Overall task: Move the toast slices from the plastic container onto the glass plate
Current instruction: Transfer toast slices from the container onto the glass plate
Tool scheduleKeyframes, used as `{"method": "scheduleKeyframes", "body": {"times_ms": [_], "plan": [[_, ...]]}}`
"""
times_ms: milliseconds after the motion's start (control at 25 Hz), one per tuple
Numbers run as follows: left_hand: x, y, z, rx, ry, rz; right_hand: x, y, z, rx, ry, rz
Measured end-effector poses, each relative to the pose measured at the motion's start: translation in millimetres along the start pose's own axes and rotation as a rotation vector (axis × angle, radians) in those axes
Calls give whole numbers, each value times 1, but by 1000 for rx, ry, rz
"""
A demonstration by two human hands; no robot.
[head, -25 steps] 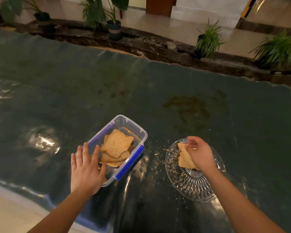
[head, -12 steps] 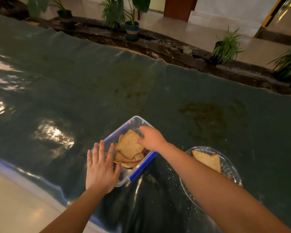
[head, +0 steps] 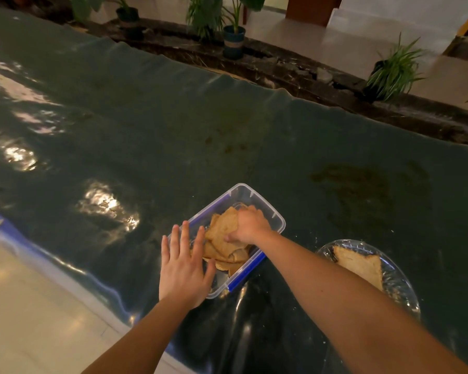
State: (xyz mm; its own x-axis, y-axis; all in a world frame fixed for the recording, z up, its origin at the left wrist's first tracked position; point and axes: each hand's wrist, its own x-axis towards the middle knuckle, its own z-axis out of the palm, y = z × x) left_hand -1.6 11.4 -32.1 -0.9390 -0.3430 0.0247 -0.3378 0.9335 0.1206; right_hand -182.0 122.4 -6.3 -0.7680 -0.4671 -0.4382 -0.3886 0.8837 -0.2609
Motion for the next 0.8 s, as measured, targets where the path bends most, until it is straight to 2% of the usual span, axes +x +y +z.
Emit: {"method": "scheduleKeyframes", "body": {"times_ms": [120, 280, 480, 640, 800], "plan": [[0, 0, 0, 5, 0, 1, 0, 1, -1, 52, 61, 14], [0, 0, 0, 9, -10, -7, -5, 3, -4, 122, 230, -37], [0, 0, 0, -8, -17, -13, -16, 5, -8, 317, 171, -60], [-1, 0, -2, -12, -27, -15, -29, 8, -16, 579, 176, -3], [-1, 0, -3, -34, -29, -13, -49, 20, -28, 947, 199, 78]]}}
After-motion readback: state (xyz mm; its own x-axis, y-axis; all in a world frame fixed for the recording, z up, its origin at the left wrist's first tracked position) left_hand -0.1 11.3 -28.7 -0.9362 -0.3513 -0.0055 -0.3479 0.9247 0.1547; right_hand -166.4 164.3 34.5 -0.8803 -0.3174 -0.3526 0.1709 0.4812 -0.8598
